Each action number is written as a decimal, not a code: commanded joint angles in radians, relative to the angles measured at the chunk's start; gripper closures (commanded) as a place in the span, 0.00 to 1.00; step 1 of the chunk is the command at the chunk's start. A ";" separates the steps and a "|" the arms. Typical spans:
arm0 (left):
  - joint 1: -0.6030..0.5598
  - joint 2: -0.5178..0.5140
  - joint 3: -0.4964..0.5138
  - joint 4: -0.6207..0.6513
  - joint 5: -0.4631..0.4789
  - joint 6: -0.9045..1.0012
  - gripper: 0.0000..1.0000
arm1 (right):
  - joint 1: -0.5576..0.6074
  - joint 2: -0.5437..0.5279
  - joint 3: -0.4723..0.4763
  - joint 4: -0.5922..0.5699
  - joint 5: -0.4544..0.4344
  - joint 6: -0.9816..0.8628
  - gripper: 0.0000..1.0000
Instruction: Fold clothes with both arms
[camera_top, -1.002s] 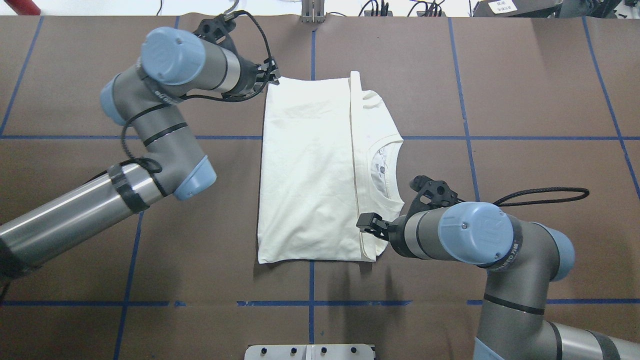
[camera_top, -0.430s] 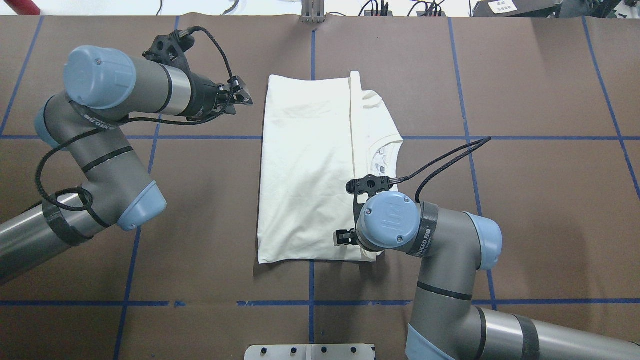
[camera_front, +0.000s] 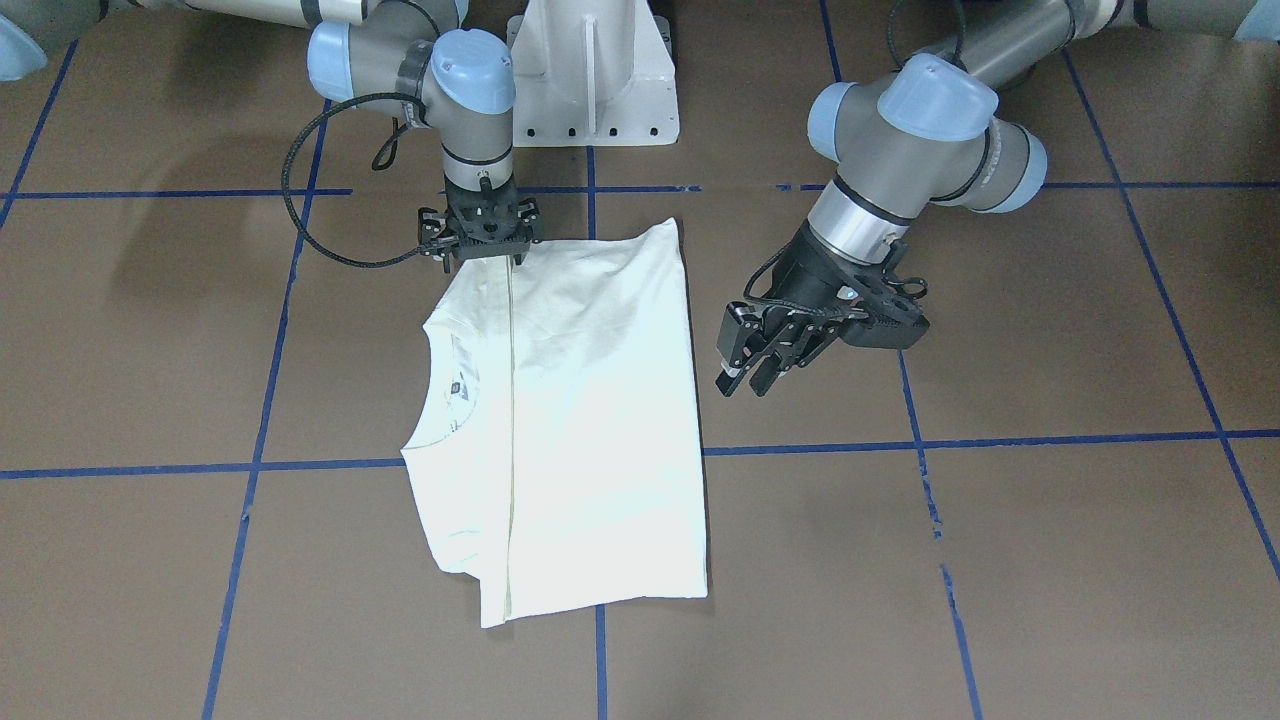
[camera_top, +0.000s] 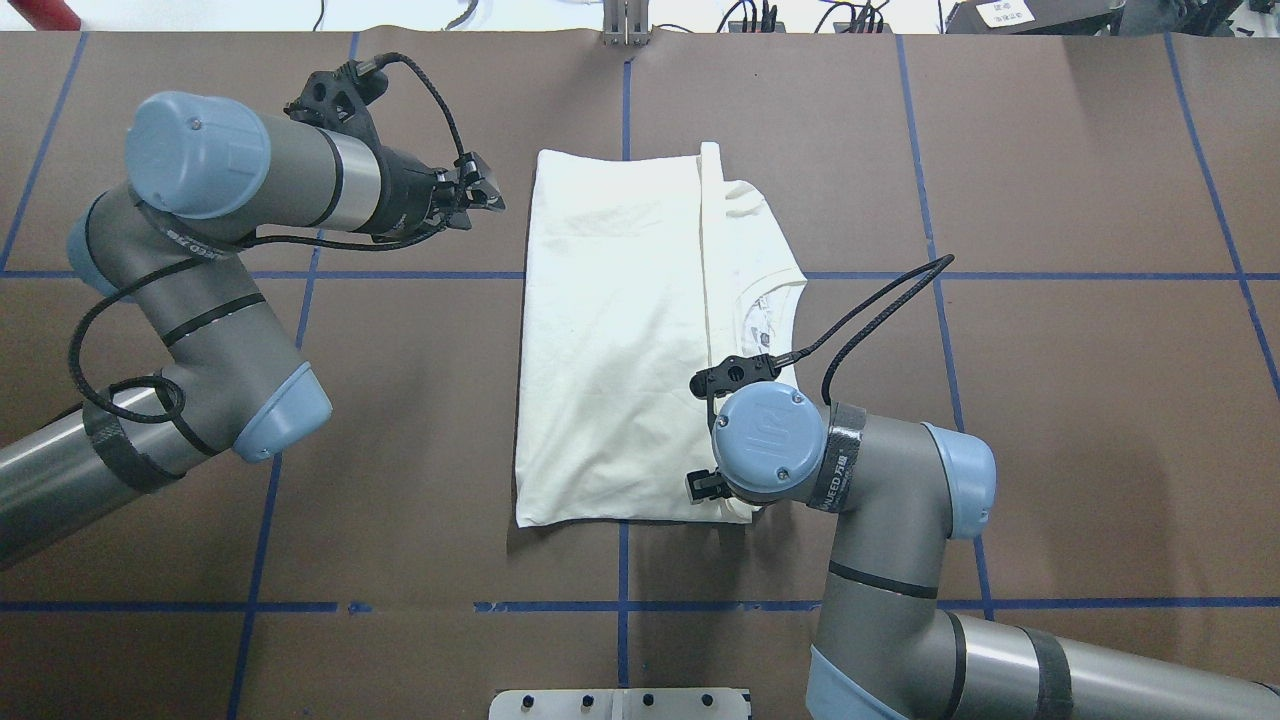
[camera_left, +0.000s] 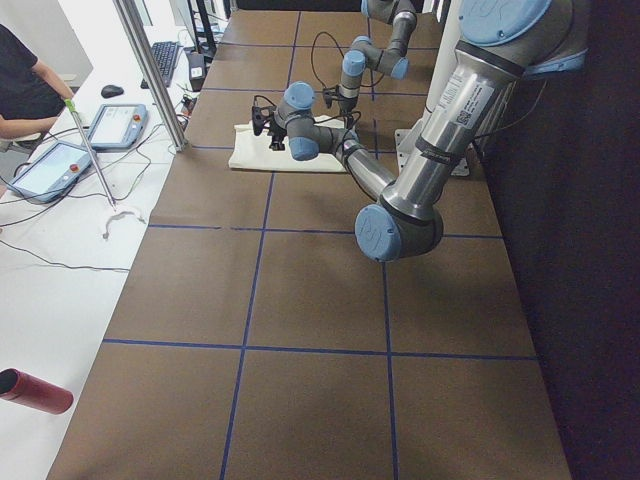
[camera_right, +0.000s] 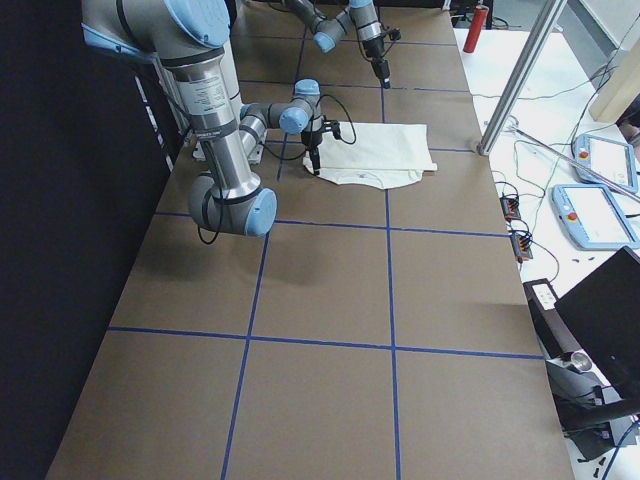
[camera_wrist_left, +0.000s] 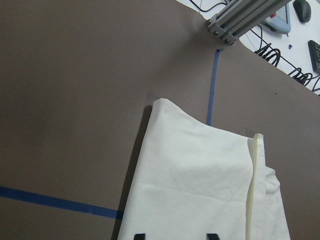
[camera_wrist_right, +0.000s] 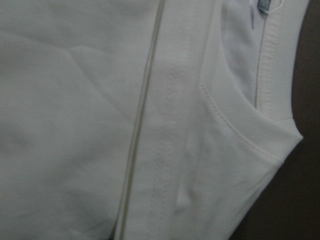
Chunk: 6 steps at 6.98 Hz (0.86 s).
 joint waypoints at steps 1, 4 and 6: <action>0.000 -0.001 -0.004 0.000 0.002 -0.003 0.49 | 0.044 -0.091 0.059 -0.016 0.004 -0.090 0.00; 0.002 -0.004 -0.008 0.000 0.003 -0.006 0.47 | 0.056 -0.223 0.198 -0.013 -0.007 -0.129 0.00; 0.000 0.000 -0.020 0.002 0.003 -0.006 0.47 | 0.031 -0.117 0.162 0.015 -0.009 0.277 0.00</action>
